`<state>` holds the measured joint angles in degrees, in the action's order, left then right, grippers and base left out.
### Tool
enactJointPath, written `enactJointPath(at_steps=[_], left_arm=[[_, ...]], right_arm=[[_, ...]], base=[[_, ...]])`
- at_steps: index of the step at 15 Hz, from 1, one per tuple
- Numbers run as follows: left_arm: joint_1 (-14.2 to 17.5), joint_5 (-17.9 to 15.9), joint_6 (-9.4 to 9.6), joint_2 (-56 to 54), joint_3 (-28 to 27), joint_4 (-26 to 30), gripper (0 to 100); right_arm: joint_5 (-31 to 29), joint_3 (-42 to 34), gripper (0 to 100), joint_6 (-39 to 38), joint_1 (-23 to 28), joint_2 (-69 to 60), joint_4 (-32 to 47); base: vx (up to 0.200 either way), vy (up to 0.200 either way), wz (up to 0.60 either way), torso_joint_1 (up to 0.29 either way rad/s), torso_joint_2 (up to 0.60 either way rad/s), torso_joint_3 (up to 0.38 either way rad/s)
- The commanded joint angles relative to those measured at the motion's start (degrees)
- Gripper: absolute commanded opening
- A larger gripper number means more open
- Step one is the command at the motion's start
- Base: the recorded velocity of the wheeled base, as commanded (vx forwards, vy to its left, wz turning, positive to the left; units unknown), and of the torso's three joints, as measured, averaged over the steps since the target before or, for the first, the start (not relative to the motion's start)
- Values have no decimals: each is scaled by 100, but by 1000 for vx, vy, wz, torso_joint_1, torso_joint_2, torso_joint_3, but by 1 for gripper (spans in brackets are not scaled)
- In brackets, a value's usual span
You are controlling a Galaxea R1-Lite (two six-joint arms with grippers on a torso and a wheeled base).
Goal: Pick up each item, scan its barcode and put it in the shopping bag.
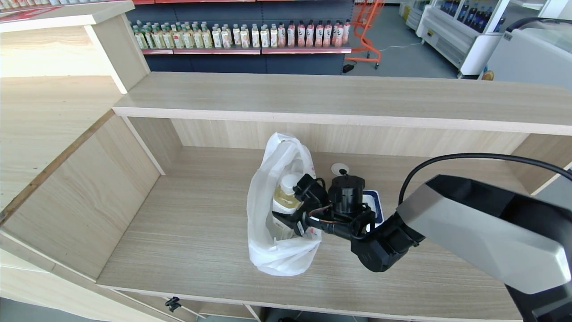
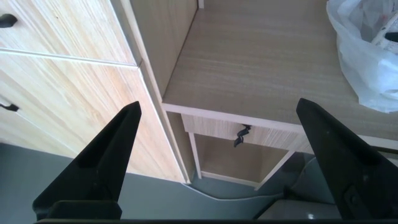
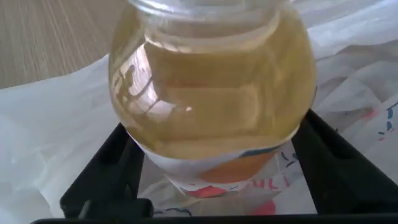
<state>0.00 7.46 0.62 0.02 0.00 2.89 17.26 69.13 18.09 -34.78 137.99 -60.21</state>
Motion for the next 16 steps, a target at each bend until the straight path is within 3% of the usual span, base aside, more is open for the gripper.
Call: enactJointPath(at_steps=[1, 5, 7, 9, 13, 16], left_arm=[[0, 1, -1, -2, 0, 1, 100], [0, 1, -1, -2, 0, 1, 100], [0, 1, -1, -2, 0, 1, 100], [0, 1, -1, -2, 0, 1, 100], [0, 1, -1, -2, 0, 1, 100], [0, 1, -1, -2, 0, 1, 100]], right_arm=[[5, -31, 100, 1, 15, 97, -8], [5, -67, 100, -1018, 6, -518, 220], [23, -207, 100, -2284, 200, -1529, 1161], [40, -445, 100, -3040, 375, -2540, 1925], [163, -1675, 100, -3163, 1263, -4605, 3244], [128, -2167, 100, -2723, 1843, -5669, 3701]], base=[[0, 0, 0, 0, 0, 0], [0, 0, 0, 0, 0, 0], [0, 0, 0, 0, 0, 0], [0, 0, 0, 0, 0, 0], [0, 0, 0, 0, 0, 0], [0, 0, 0, 0, 0, 0]])
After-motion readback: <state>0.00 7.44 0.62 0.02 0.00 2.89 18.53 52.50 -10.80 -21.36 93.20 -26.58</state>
